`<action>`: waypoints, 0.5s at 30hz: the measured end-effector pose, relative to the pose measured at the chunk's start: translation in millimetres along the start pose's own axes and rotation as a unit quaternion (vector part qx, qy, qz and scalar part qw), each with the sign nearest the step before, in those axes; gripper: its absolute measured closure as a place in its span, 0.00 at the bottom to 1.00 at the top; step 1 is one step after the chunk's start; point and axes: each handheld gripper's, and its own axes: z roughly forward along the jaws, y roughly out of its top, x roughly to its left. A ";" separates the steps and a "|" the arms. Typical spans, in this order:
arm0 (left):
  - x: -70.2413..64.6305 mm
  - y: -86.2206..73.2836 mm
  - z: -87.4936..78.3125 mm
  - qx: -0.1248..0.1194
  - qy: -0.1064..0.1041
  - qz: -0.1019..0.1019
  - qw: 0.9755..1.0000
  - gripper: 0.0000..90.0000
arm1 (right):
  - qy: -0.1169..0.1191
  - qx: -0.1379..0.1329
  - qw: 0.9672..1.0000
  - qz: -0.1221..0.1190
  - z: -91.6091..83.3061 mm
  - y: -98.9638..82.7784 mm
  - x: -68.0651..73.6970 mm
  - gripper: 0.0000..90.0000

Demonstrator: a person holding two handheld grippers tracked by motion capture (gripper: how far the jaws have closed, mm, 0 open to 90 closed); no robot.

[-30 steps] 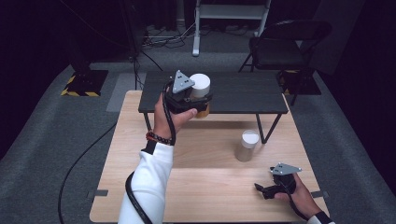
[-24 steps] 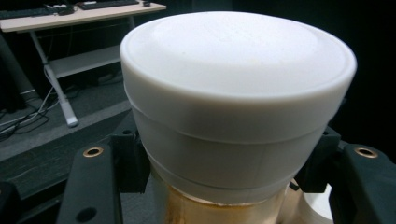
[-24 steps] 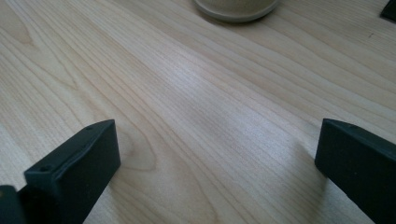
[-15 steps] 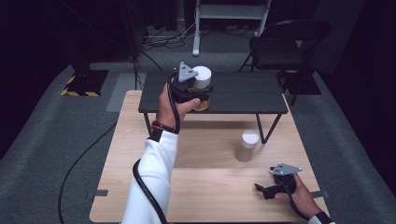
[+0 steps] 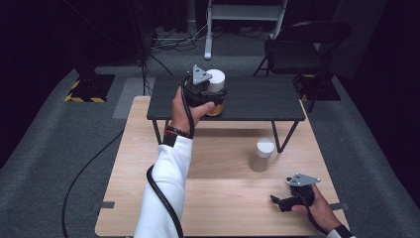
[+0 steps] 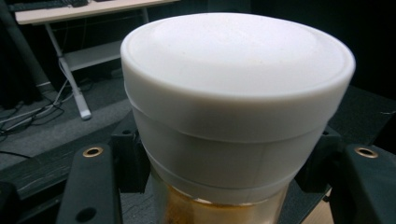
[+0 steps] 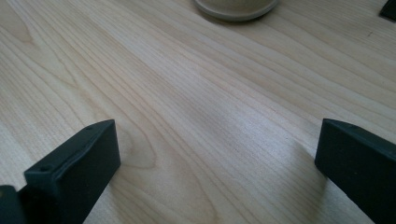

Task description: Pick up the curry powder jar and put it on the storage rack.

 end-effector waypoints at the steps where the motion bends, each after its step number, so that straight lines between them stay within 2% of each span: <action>1: 0.5 -1.5 0.4 -0.003 0.000 -0.003 1.000 0.39 | 0.000 0.000 1.000 0.000 0.0 0.0 0.0 0.00; 11: 4.3 -6.0 1.7 -0.009 -0.007 -0.012 1.000 0.38 | 0.000 0.000 1.000 0.000 0.0 0.0 0.1 0.00; 15: 2.6 -5.6 2.7 0.001 0.003 -0.003 1.000 0.30 | 0.000 0.000 1.000 0.000 0.0 0.0 0.0 0.00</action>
